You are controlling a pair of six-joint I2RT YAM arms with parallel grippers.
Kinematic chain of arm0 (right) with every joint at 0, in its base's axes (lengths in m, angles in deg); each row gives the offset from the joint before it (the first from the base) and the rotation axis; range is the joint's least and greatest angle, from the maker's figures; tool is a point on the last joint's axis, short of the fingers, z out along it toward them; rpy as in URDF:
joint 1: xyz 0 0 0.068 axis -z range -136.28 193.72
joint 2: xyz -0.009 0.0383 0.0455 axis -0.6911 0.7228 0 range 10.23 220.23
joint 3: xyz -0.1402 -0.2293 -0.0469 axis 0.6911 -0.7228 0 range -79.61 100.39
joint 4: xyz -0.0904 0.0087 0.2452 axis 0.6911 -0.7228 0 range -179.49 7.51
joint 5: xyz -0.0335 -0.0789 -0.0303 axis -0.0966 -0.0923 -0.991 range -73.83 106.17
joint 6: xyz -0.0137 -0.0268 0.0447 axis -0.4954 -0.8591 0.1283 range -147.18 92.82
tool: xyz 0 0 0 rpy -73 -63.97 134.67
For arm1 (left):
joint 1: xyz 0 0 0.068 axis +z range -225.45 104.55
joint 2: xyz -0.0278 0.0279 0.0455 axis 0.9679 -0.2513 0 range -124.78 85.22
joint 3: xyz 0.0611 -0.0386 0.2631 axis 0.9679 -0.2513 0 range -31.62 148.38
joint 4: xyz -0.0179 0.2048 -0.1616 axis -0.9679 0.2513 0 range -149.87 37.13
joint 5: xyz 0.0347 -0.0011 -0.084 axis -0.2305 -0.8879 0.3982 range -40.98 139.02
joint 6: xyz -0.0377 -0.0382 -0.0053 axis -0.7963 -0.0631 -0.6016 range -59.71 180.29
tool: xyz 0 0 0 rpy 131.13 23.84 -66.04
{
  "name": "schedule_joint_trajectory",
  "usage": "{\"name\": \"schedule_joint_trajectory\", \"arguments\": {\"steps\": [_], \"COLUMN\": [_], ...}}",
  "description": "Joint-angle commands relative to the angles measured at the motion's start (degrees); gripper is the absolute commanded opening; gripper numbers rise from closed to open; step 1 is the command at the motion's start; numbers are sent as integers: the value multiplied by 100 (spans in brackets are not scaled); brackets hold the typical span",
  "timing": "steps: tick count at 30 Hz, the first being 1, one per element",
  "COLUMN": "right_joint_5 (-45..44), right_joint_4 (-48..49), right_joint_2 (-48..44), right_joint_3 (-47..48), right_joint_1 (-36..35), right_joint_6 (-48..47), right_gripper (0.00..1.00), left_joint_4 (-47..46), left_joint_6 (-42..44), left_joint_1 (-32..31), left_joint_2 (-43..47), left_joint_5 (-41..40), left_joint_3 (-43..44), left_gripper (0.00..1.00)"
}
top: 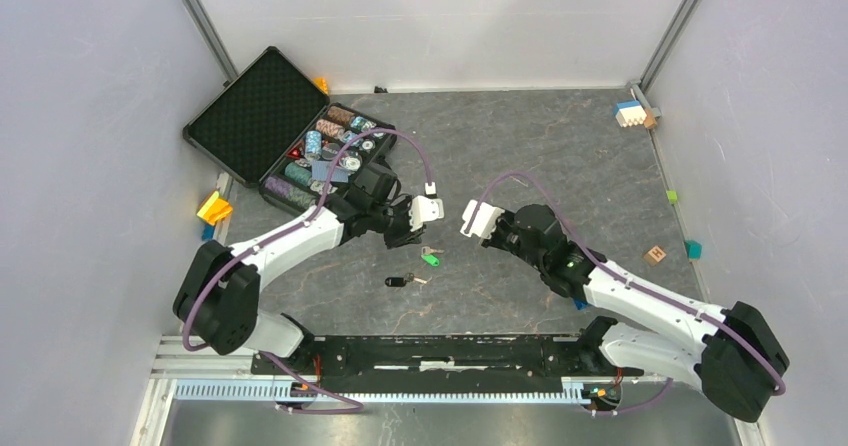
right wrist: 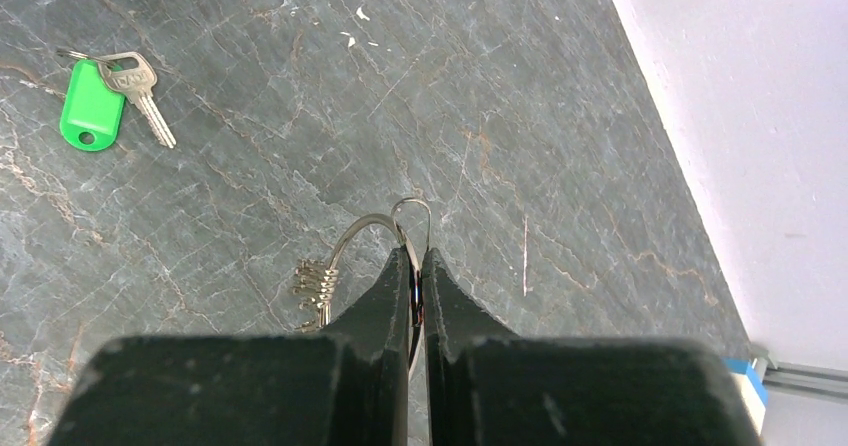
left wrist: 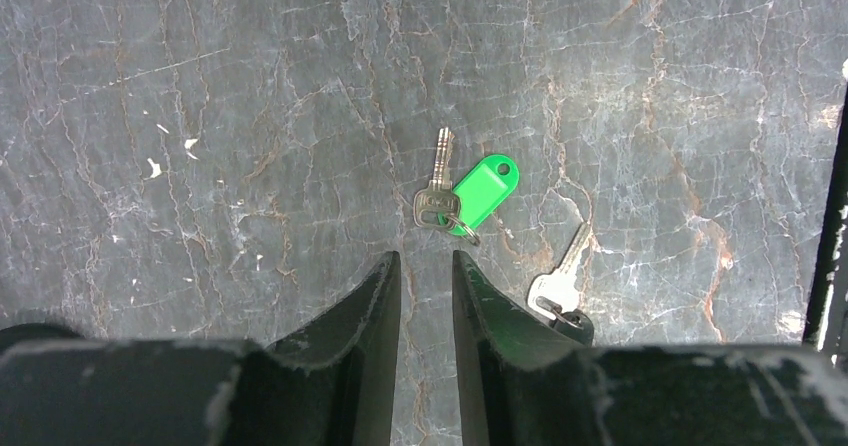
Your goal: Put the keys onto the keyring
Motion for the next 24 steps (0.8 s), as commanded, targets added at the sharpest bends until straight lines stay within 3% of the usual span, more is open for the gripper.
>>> {"name": "schedule_joint_trajectory", "arguments": {"steps": [1, 9, 15, 24], "right_joint_5": [-188, 570, 832, 468], "right_joint_4": [419, 705, 687, 1094], "right_joint_2": [2, -300, -355, -592], "right_joint_3": [84, -339, -514, -817], "right_joint_1": [-75, -147, -317, -544], "right_joint_6": [-247, -1074, -1841, -2105], "right_gripper": [0, 0, 0, 0], "left_joint_4": [-427, -213, -335, -882], "left_joint_6": [237, 1861, 1946, 1521], "left_joint_1": [57, 64, 57, 55], "left_joint_2": [-48, 120, 134, 467], "left_joint_5": [0, -168, -353, -647], "left_joint_3": [-53, -466, -495, -832], "left_gripper": [31, 30, 29, 27]}}
